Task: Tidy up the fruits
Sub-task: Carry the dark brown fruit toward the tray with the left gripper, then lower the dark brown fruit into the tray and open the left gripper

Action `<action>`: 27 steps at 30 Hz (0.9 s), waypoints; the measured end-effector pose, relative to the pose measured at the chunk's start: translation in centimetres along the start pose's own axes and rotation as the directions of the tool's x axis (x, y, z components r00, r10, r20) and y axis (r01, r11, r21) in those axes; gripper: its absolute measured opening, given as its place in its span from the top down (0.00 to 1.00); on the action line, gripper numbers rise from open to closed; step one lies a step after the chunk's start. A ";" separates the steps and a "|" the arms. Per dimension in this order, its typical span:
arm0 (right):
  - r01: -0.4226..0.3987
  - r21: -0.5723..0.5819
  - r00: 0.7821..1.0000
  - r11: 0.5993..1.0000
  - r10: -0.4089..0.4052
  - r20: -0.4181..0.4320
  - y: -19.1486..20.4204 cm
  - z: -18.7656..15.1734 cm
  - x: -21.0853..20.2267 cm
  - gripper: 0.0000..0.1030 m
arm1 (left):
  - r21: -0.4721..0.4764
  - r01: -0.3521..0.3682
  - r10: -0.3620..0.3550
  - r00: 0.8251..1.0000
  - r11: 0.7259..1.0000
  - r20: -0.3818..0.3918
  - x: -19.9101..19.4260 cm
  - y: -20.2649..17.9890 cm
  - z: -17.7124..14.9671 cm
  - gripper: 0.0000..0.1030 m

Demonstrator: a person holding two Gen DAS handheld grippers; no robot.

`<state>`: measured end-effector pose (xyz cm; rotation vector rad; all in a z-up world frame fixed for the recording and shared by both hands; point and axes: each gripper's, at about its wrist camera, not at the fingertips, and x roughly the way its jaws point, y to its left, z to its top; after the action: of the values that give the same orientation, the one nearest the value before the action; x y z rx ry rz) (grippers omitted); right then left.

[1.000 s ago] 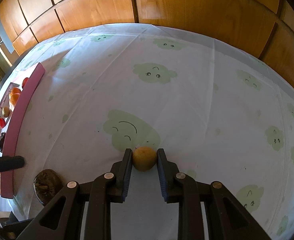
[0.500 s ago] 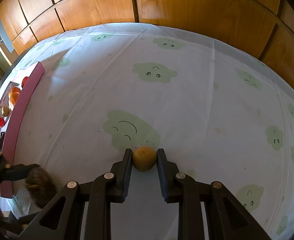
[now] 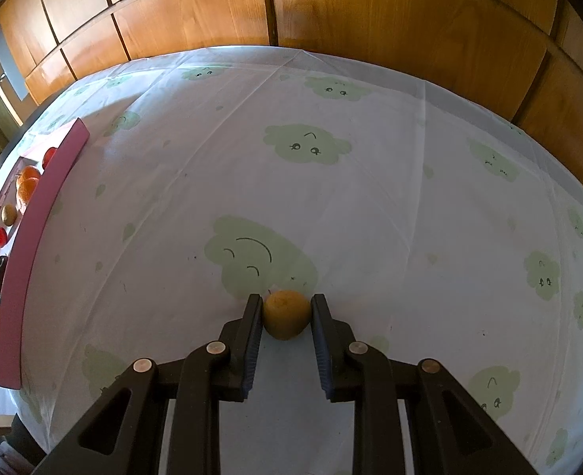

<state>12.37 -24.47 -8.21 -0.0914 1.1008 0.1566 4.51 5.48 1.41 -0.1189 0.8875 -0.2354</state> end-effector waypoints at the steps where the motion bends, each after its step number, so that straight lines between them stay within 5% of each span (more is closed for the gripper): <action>1: 0.001 0.000 1.000 1.000 -0.001 0.000 0.0 0.0 0.0 0.76 | -0.033 -0.028 0.028 1.000 0.999 -0.002 -0.5 1.4 -0.6 0.50; 7: 0.005 0.004 1.000 1.000 -0.005 0.002 0.2 -0.1 0.0 0.76 | -0.149 -0.139 0.130 0.989 0.979 -0.072 0.3 6.0 -3.1 0.50; 15: 0.006 0.003 1.000 1.000 -0.006 0.004 0.2 -0.1 -0.1 0.76 | -0.142 -0.168 0.149 0.979 0.975 -0.138 1.7 6.2 -5.7 0.49; 27: 0.012 0.009 1.000 1.000 -0.012 0.011 0.2 -0.4 -0.1 0.76 | -0.159 -0.227 0.219 0.973 0.961 -0.066 0.9 6.7 -5.8 0.39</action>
<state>11.95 -24.30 -8.27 -0.0885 1.0899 0.1411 1.61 11.72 -4.23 -0.1670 0.9597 0.0473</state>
